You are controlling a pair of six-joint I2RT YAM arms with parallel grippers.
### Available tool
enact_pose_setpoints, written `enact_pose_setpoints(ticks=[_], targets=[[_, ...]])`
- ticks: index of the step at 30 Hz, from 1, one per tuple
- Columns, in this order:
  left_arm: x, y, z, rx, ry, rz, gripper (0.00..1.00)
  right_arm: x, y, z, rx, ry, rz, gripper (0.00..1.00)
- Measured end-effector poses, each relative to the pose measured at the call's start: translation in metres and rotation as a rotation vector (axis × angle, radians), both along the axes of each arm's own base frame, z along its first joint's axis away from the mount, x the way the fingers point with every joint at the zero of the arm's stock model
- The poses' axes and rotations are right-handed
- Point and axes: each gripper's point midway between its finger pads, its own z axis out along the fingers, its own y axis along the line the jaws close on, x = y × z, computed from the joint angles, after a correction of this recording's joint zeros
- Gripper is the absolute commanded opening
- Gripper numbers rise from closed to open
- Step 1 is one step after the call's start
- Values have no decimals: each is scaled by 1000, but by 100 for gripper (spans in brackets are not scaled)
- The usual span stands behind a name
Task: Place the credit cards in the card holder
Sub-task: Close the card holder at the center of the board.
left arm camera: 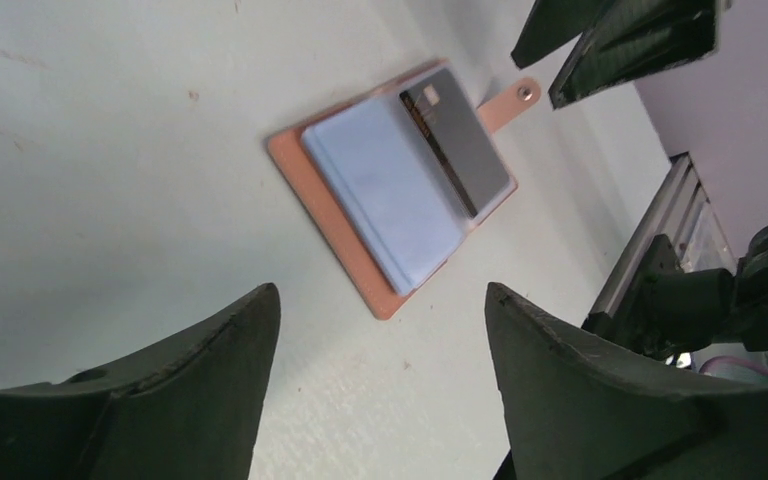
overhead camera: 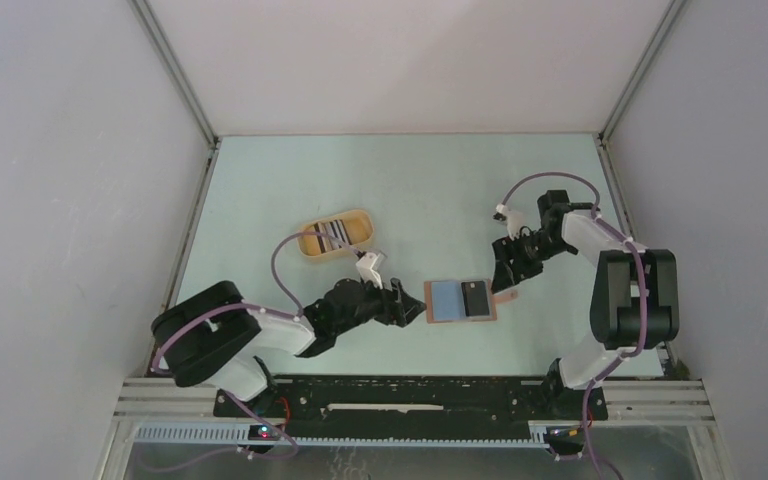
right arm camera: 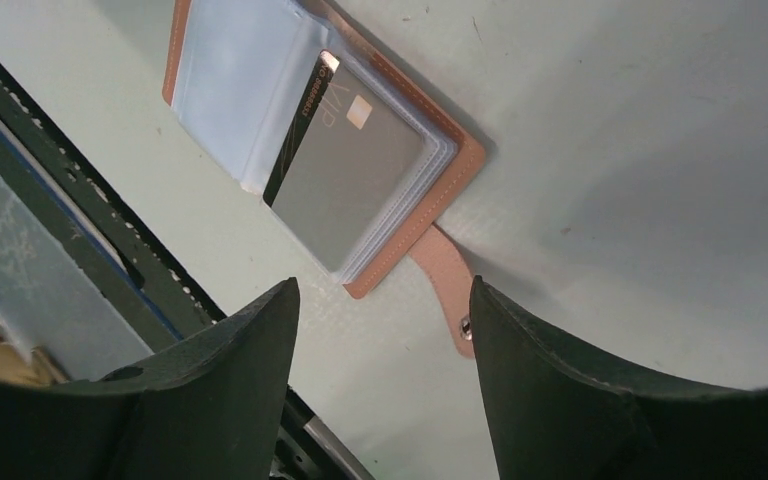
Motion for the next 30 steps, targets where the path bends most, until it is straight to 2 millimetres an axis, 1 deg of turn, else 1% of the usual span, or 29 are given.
enact_pose_setpoints(ticks=[2,4,6,8,11,15,19,22,26,27,30], targets=[[-3,-5,-12,16,33,-8,67,1,2,-5,11,39,-8,69],[-4,-10,-22,33,62,-10,61,1,5,-9,27,73,-16,65],[-1,-16,-29,48,85,-5,59,2,7,-11,39,101,-25,63],[2,-20,-32,65,96,4,58,3,8,-15,42,122,-35,62],[7,-24,-33,87,102,26,58,2,6,-19,31,145,-48,62],[9,-30,-32,110,102,38,58,4,-5,-23,-14,140,-70,61],[8,-28,-39,140,112,46,59,5,-13,-28,-55,138,-78,57],[8,-27,-43,152,117,51,59,4,-14,-31,-63,147,-76,54],[9,-27,-42,149,113,53,59,-2,-11,-40,-57,201,-68,49],[9,-27,-42,148,112,53,59,-4,-10,-40,-49,215,-68,47],[9,-27,-42,150,108,51,59,-7,-7,-41,-32,241,-64,45]])
